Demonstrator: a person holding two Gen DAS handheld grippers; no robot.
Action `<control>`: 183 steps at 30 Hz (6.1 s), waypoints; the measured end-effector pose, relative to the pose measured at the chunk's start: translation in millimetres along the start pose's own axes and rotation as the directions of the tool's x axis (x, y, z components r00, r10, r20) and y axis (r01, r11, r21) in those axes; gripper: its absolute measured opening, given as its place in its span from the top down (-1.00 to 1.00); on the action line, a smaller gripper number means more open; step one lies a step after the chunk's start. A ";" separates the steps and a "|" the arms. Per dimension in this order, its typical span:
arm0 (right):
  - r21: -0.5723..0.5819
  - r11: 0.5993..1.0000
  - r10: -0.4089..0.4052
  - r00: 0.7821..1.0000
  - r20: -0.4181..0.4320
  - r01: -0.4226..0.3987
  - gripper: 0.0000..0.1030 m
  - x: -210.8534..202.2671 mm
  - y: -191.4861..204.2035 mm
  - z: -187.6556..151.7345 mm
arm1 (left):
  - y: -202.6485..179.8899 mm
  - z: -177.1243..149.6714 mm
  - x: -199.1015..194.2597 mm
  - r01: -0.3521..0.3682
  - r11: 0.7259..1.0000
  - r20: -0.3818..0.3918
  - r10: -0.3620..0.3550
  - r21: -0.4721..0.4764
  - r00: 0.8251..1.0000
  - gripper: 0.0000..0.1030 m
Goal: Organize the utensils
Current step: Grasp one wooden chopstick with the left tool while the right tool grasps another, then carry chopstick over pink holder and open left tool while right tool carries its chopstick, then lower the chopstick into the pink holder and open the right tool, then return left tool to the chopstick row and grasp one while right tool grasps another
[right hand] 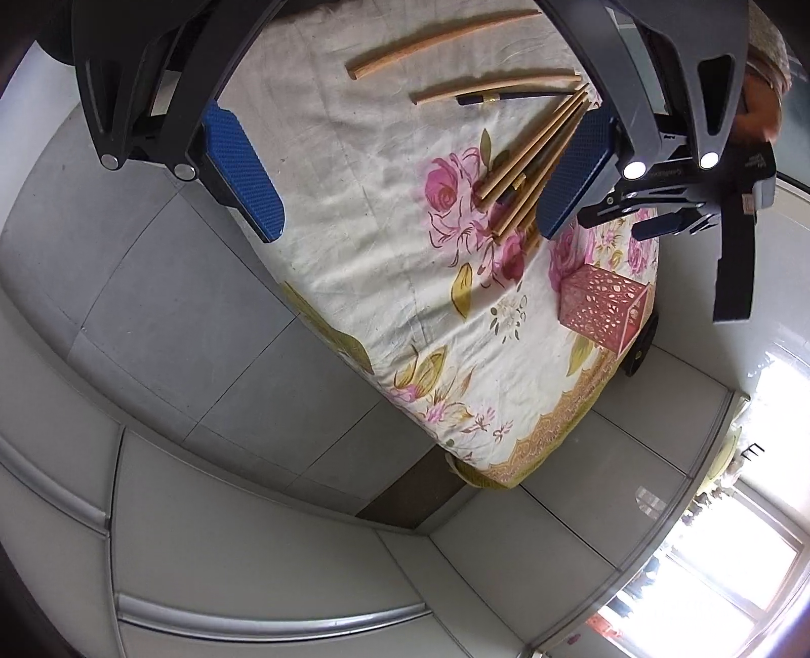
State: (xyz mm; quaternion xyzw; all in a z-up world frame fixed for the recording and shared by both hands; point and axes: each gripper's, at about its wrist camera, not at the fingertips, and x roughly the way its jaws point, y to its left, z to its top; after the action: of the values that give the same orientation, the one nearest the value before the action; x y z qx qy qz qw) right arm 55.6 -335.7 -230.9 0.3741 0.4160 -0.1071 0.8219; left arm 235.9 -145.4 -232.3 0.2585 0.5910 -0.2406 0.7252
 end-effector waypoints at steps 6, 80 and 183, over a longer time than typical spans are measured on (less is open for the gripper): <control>0.019 1.000 0.015 0.998 -0.054 -0.014 -0.89 20.2 -6.0 5.5 | 11.3 24.1 38.0 0.047 0.999 -0.110 -0.048 -0.008 0.993 -0.81; -0.083 0.997 -0.019 0.995 -0.101 0.011 0.84 -5.3 91.9 -44.2 | 92.5 -114.5 -155.9 0.219 0.962 0.610 -0.076 -0.163 0.788 0.85; 0.197 0.971 0.184 0.949 -0.255 -0.135 -0.87 7.1 24.7 -30.0 | 9.2 -28.6 -16.2 0.057 0.998 0.102 -0.058 0.014 0.993 -0.68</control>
State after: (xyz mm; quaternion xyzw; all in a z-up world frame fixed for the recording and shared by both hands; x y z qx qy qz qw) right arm 54.1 -296.4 -234.5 0.4894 0.4816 -0.0243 0.7266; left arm 217.9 -118.9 -220.4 0.2328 0.5588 -0.2778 0.7459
